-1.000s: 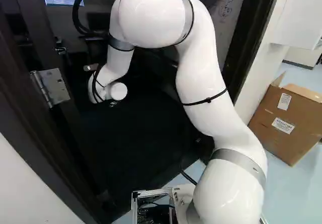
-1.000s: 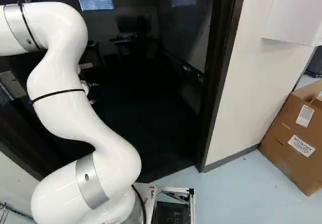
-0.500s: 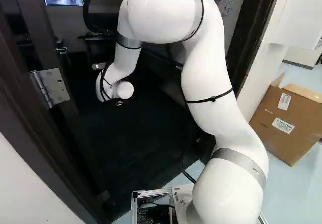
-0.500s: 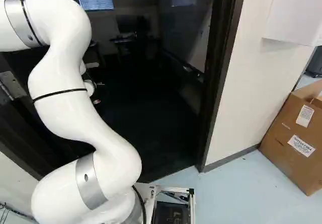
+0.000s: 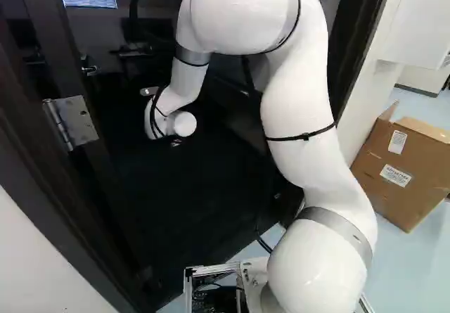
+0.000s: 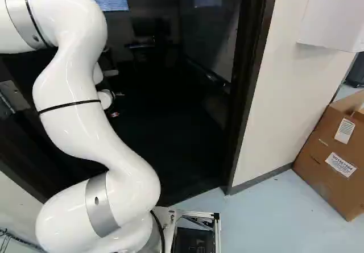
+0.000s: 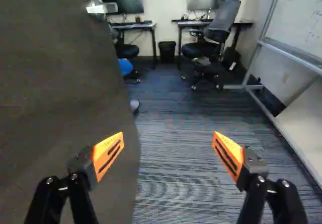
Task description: Open the door and move inside
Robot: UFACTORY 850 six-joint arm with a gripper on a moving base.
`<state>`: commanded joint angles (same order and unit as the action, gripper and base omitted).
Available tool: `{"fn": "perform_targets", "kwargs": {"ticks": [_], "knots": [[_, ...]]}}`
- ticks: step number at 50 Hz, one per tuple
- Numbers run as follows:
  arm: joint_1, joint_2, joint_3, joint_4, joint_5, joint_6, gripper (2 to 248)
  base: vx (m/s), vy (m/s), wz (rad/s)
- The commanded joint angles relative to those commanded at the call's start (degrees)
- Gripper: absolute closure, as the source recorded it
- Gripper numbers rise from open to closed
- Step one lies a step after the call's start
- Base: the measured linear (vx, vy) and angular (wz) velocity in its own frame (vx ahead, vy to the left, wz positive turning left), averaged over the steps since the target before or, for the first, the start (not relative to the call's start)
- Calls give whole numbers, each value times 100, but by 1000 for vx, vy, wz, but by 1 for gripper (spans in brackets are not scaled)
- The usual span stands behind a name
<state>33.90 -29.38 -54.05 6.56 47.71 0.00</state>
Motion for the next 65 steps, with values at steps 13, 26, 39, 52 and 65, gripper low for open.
{"fn": "perform_targets", "kwargs": {"ticks": [13, 26, 39, 52, 65], "knots": [[-181, 135, 178, 0, 0, 0, 3, 0, 0, 0], [-366, 264, 347, 0, 0, 0, 3, 0, 0, 0], [-548, 405, 529, 0, 0, 0, 3, 0, 0, 0], [-734, 545, 709, 0, 0, 0, 3, 0, 0, 0], [-924, 677, 876, 0, 0, 0, 3, 0, 0, 0]]}}
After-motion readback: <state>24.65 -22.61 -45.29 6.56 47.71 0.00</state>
